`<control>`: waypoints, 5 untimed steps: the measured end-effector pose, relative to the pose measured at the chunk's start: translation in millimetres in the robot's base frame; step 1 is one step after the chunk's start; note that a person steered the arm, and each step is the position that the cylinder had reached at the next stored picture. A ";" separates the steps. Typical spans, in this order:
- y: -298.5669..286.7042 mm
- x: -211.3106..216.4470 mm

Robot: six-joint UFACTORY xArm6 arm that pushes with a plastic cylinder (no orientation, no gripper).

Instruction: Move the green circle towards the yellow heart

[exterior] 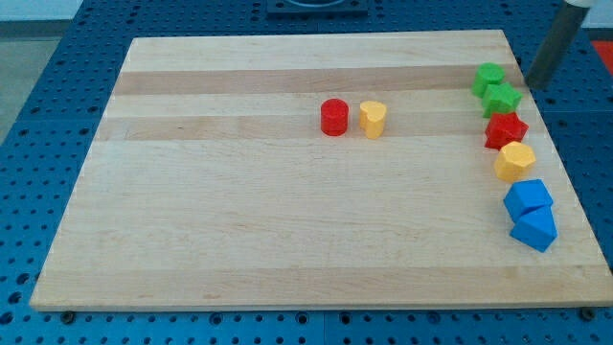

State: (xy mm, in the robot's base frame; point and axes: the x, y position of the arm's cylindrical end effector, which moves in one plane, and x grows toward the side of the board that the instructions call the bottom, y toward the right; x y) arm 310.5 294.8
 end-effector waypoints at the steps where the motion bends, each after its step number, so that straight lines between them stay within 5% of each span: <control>1: -34.4 -9.8; 3: -94.2 -12.8; 5: -94.3 0.0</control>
State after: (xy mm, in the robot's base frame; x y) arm 310.5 200.5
